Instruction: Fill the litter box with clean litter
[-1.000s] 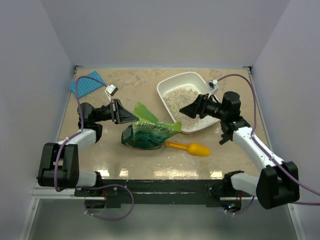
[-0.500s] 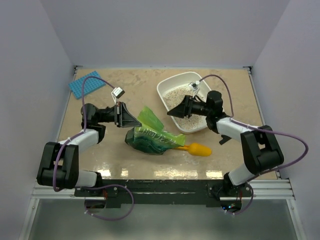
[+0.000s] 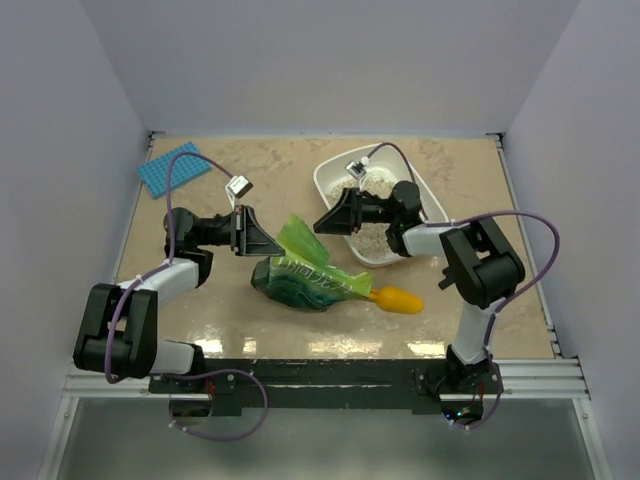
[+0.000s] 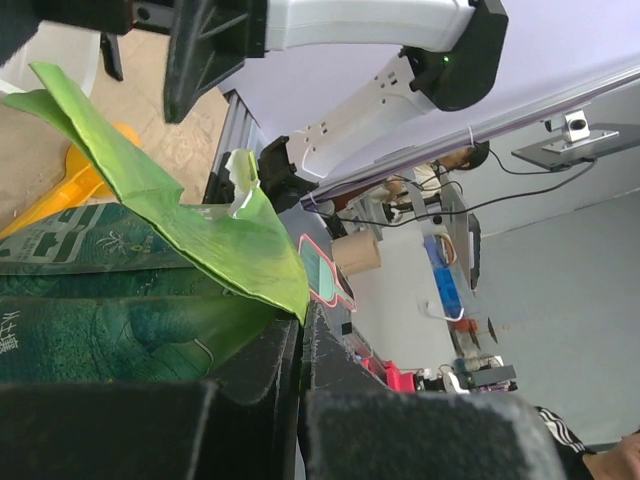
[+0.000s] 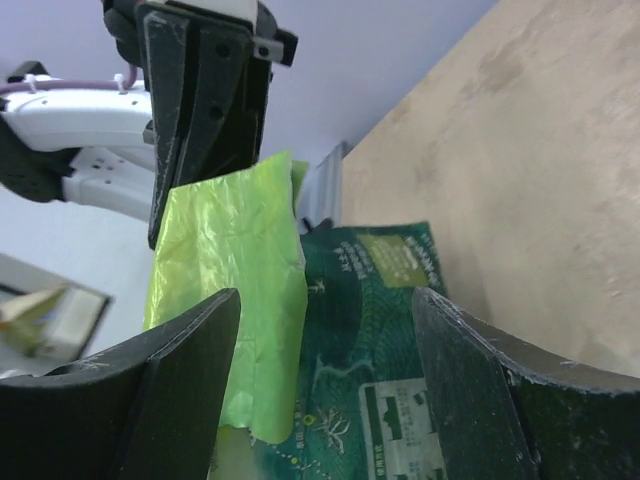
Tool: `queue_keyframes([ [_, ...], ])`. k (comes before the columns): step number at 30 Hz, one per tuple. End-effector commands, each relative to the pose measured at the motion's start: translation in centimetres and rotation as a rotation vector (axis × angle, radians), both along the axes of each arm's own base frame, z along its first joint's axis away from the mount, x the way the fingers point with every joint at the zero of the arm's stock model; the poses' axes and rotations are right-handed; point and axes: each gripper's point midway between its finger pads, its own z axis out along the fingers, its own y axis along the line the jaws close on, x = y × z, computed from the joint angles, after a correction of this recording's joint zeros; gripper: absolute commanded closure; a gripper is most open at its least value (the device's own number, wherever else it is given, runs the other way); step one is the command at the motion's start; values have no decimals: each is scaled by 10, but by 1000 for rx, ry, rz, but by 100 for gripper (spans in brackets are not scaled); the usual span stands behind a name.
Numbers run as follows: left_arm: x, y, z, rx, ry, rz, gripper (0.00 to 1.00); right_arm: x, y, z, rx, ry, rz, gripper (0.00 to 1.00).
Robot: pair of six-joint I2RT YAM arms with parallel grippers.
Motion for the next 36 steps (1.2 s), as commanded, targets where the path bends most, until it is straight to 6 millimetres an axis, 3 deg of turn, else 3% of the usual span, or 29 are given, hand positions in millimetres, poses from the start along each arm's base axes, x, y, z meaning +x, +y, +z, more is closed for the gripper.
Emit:
queue_keyframes([
  [1, -31, 1, 60, -141, -743, 5, 100, -33, 1, 39, 167, -168, 150, 26],
  [9, -32, 1, 60, -138, -749, -1, 100, -70, 15, 42, 213, -179, 306, 28],
  [18, -33, 1, 59, -138, -742, -2, 100, -76, 14, 54, 232, -215, 294, 31],
  [28, -33, 1, 58, -139, -733, -1, 100, -94, 4, 72, 226, -257, 337, 42],
  [33, -33, 1, 57, -138, -730, 1, 100, -104, 8, 73, 223, -243, 365, 54],
  [36, -32, 1, 57, -138, -729, 1, 100, -113, 12, 74, 226, -249, 393, 79],
])
